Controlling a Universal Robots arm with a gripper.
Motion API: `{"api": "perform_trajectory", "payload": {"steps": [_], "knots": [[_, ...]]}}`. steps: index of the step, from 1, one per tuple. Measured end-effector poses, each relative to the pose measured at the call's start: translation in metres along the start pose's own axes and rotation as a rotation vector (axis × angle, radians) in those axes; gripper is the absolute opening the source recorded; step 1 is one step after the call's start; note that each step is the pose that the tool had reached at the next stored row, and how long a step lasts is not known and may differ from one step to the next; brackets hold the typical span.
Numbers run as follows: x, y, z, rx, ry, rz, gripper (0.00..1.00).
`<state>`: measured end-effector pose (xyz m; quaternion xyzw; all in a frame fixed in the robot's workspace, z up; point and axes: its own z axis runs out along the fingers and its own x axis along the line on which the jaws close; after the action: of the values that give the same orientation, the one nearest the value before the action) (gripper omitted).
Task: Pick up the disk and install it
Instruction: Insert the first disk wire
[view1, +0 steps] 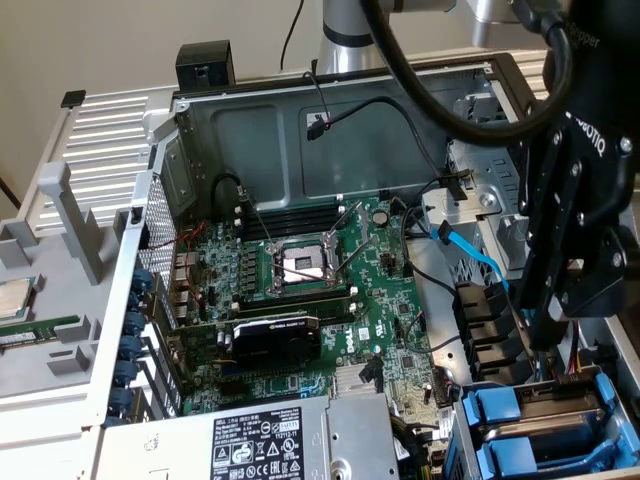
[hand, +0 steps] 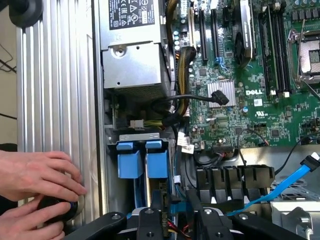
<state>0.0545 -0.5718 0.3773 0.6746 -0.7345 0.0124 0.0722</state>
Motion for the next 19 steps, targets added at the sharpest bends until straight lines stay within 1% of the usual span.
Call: {"api": "perform_trajectory", "payload": {"steps": [1,2,4,5,6,9,10,11,12,15,19], "knots": [[0.0003,-0.0001,0.0004,-0.0054,0.0005,0.001,0.33],[0.0008,-0.0001,0.0006,-0.0087,0.0006,0.002,0.33],[0.0022,-0.0002,0.0008,-0.0100,0.0005,0.002,0.33],[0.0033,-0.0003,0.0010,-0.0102,-0.0015,0.002,0.33],[0.0043,-0.0005,0.0012,-0.0107,-0.0066,0.001,0.33],[0.0065,-0.0007,0.0021,-0.0128,-0.0325,-0.001,0.33],[0.0066,-0.0007,0.0024,-0.0133,-0.0389,-0.001,0.33],[0.0067,-0.0008,0.0027,-0.0136,-0.0426,-0.001,0.33],[0.0067,-0.0008,0.0028,-0.0141,-0.0439,0.000,0.33],[0.0077,-0.0009,0.0033,-0.0171,-0.0445,0.006,0.33],[0.0086,-0.0022,0.0040,-0.0183,-0.0450,0.013,0.33]]}}
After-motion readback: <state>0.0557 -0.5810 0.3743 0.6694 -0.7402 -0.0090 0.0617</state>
